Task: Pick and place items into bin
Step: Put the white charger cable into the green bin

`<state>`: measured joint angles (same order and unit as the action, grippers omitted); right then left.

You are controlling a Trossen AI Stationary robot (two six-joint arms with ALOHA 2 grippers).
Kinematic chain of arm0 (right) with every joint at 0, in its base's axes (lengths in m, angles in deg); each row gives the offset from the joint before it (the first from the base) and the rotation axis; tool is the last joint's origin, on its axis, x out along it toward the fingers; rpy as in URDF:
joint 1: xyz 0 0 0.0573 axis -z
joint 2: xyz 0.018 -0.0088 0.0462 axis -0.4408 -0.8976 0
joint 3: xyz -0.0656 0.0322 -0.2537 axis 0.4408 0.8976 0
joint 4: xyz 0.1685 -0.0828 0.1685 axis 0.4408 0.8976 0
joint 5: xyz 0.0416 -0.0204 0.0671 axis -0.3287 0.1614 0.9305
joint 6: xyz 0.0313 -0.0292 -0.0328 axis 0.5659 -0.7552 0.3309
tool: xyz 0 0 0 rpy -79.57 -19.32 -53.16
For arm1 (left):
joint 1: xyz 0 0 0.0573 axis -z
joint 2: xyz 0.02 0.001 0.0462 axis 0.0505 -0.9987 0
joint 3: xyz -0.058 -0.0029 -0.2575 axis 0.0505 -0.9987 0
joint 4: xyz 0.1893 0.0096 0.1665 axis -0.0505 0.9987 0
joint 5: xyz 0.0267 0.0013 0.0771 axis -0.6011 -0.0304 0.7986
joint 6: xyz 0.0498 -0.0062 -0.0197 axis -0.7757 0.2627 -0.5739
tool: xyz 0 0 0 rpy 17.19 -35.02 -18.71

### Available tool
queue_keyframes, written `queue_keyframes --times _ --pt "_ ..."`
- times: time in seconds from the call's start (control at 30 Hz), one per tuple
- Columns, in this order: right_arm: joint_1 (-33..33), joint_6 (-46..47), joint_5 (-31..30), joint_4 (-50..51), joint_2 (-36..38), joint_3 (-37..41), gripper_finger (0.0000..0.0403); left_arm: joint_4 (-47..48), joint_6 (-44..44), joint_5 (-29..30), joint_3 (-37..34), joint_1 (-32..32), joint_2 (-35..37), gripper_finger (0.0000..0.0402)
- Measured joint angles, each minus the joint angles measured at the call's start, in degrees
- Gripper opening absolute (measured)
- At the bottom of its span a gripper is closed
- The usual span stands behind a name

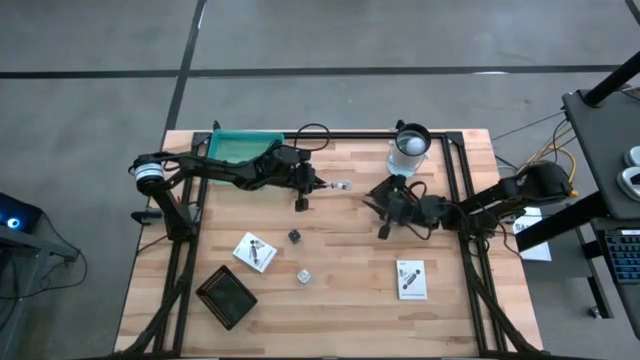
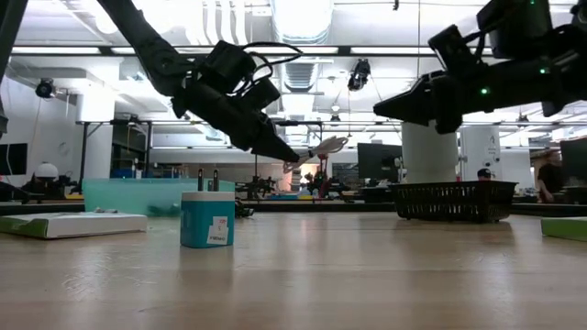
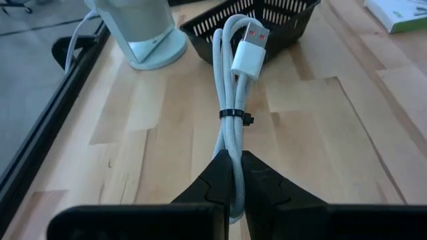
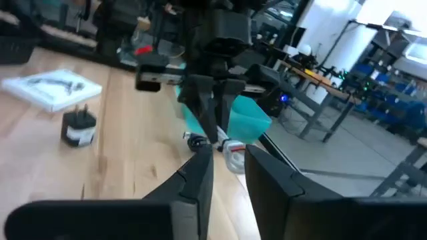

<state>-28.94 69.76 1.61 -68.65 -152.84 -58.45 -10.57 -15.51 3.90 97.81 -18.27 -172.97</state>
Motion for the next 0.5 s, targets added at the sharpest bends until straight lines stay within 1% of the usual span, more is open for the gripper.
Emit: queue_keyframes --times 0.1,0.23,0.33,0.4,0.5 --pt "0.0 0.5 0.5 0.0 0.8 0.6 0.0105 -0.3 0.0 0.0 0.0 0.1 0.0 0.0006" --pt "0.0 1.4 0.4 2.2 0.3 -0.4 0.0152 -2.2 0.1 -0.2 -0.1 0.3 0.0 0.0006" --pt "0.0 0.1 0.3 3.4 -1.3 -2.2 0.0184 -5.1 0.1 -2.8 -0.1 1.0 -0.3 0.0006" --pt "0.0 -0.6 0.3 3.4 -2.6 -3.3 0.0199 -5.3 0.1 -4.2 -0.2 1.5 -0.4 0.0006" --pt "0.0 -0.6 0.3 3.5 -4.1 -5.0 0.0213 -5.5 0.0 -4.3 -0.2 1.9 -0.4 0.0006"
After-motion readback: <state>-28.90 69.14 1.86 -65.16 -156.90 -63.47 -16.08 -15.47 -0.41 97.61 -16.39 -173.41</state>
